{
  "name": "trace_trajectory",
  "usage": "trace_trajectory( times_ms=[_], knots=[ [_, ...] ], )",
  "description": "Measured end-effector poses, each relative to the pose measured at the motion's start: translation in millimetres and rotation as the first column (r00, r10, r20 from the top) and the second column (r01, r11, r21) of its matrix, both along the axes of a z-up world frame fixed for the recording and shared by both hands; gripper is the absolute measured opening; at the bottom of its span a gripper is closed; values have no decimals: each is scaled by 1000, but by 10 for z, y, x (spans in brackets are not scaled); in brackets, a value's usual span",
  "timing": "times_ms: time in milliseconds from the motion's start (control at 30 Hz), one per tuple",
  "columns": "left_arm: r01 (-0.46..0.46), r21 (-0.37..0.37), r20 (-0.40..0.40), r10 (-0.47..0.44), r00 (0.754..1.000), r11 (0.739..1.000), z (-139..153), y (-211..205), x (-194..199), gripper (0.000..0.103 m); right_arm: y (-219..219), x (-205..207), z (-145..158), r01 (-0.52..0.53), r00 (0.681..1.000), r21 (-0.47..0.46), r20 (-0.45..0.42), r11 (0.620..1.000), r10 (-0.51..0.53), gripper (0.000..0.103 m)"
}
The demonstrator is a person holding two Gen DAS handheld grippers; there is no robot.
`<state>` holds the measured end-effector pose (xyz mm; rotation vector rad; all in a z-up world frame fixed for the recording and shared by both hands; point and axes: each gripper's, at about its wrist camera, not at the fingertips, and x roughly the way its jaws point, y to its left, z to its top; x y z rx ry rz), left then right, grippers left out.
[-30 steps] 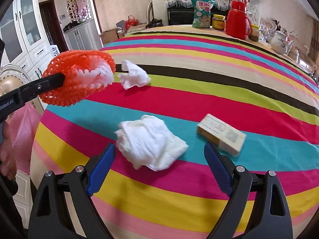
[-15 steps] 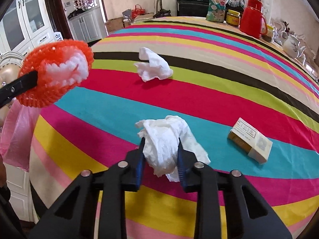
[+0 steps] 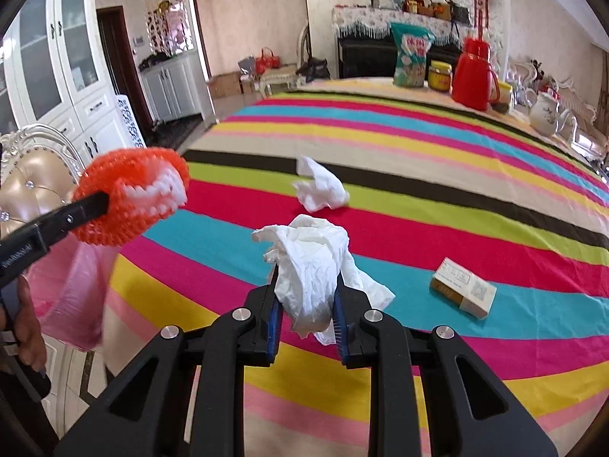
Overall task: Collect trash
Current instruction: 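Carry the foam net and tissue to the pink wastebasket while opening both tools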
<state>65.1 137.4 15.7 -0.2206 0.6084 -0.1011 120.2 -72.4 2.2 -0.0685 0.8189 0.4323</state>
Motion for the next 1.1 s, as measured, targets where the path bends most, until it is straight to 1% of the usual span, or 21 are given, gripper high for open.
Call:
trace_trajectory(
  times_ms=[233, 400, 600, 900, 1100],
  knots=[
    [-68, 3, 37, 67, 997, 998, 129, 288, -281, 13, 198, -159, 262, -38, 998, 28, 44, 999, 37, 23],
    [-121, 5, 55, 121, 991, 993, 205, 515, -528, 13, 362, -262, 343, -69, 996, 34, 58, 997, 67, 23],
    [-199, 9, 77, 198, 977, 980, 311, 832, -867, 13, 660, -405, 426, -129, 990, 34, 68, 991, 126, 23],
    [-327, 27, 99, 323, 941, 944, 435, 1305, -1355, 13, 1217, -605, 501, -234, 970, 29, 81, 972, 231, 23],
    [-402, 34, 90, 398, 913, 915, 406, 1593, -1571, 14, 1642, -714, 522, -304, 950, 18, 79, 953, 302, 23]
  ],
)
